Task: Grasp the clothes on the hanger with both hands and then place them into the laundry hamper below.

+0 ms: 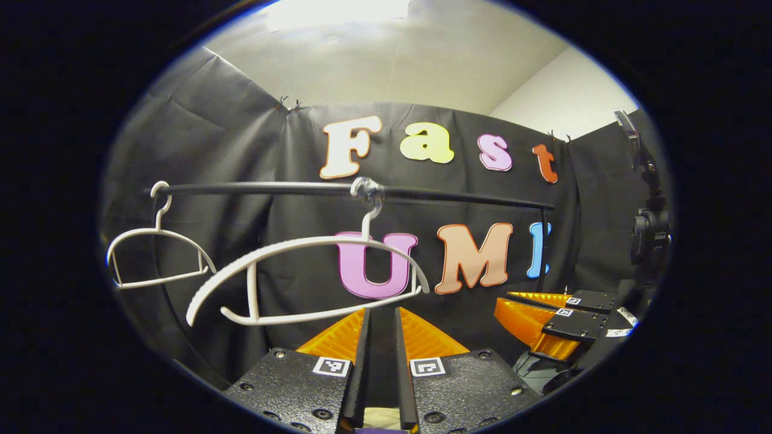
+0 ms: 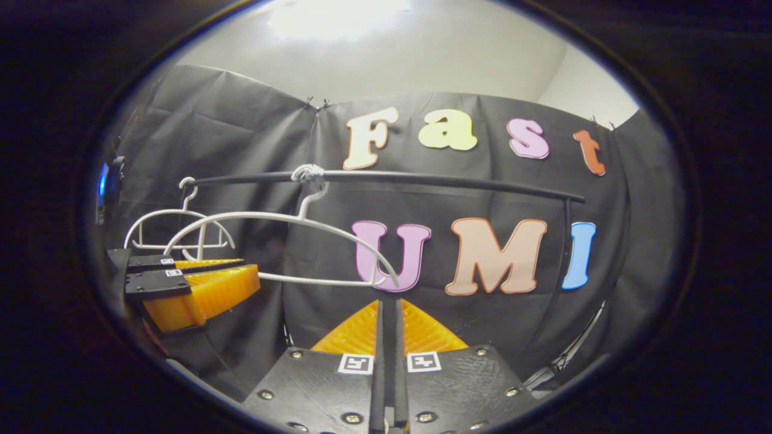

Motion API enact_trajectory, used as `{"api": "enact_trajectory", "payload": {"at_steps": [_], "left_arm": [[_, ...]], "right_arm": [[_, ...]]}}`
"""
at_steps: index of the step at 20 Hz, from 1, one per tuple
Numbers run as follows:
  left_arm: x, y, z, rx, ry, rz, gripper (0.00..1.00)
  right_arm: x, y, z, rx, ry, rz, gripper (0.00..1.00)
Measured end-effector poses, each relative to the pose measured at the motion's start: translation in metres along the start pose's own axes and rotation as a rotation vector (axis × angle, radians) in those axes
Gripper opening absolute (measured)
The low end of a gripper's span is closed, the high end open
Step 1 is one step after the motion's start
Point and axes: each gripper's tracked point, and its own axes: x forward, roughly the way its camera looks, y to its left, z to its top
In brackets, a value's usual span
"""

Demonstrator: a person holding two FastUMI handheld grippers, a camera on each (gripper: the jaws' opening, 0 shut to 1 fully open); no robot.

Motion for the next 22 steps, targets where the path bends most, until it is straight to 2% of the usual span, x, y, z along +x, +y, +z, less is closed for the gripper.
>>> {"api": "enact_trajectory", "payload": {"at_steps": [1,2,3,4,5,6,7,9,10,11,14,15,17,19,22], "left_arm": [[-0.001,-0.001,0.004,-0.002,0.0,0.001,0.22],[-0.001,-0.003,0.007,-0.006,-0.007,0.0,0.3],[-0.002,-0.005,0.011,-0.012,-0.015,0.0,0.3],[-0.004,-0.004,0.015,-0.014,-0.021,-0.001,0.15],[-0.006,-0.005,0.016,-0.013,-0.023,0.002,0.22],[-0.007,-0.004,0.015,-0.013,-0.025,0.004,0.26],[-0.008,-0.007,0.016,-0.012,-0.022,-0.003,0.3],[-0.013,-0.007,0.015,-0.004,-0.022,0.002,0.39],[-0.014,-0.008,0.016,-0.003,-0.024,0.002,0.36],[-0.015,-0.011,0.016,-0.006,-0.026,-0.003,0.46],[-0.02,-0.013,0.02,-0.005,-0.038,-0.005,0.74],[-0.021,-0.014,0.021,-0.001,-0.042,0.0,0.82],[-0.023,-0.01,0.024,0.006,-0.056,0.014,0.95],[-0.025,-0.01,0.026,0.011,-0.063,0.016,0.94],[-0.028,-0.009,0.027,0.014,-0.07,0.016,0.96]], "right_arm": [[-0.005,0.0,0.01,0.002,-0.008,-0.005,0.06],[-0.009,0.0,0.015,0.006,-0.018,-0.006,0.06],[-0.011,-0.002,0.019,0.01,-0.025,-0.012,0.1],[-0.015,-0.005,0.021,0.012,-0.031,-0.018,0.1],[-0.016,-0.006,0.023,0.017,-0.035,-0.02,0.06],[-0.017,-0.007,0.025,0.023,-0.036,-0.025,0.06],[-0.021,-0.009,0.026,0.03,-0.037,-0.025,0.08],[-0.025,-0.011,0.027,0.037,-0.04,-0.032,0.23],[-0.027,-0.011,0.028,0.037,-0.039,-0.034,0.21],[-0.029,-0.013,0.028,0.038,-0.039,-0.036,0.21],[-0.034,-0.014,0.034,0.036,-0.048,-0.038,0.53],[-0.037,-0.015,0.034,0.037,-0.051,-0.039,0.53],[-0.04,-0.014,0.037,0.041,-0.054,-0.039,0.75],[-0.042,-0.018,0.039,0.043,-0.058,-0.053,0.96],[-0.047,-0.02,0.041,0.045,-0.063,-0.07,0.99]]}}
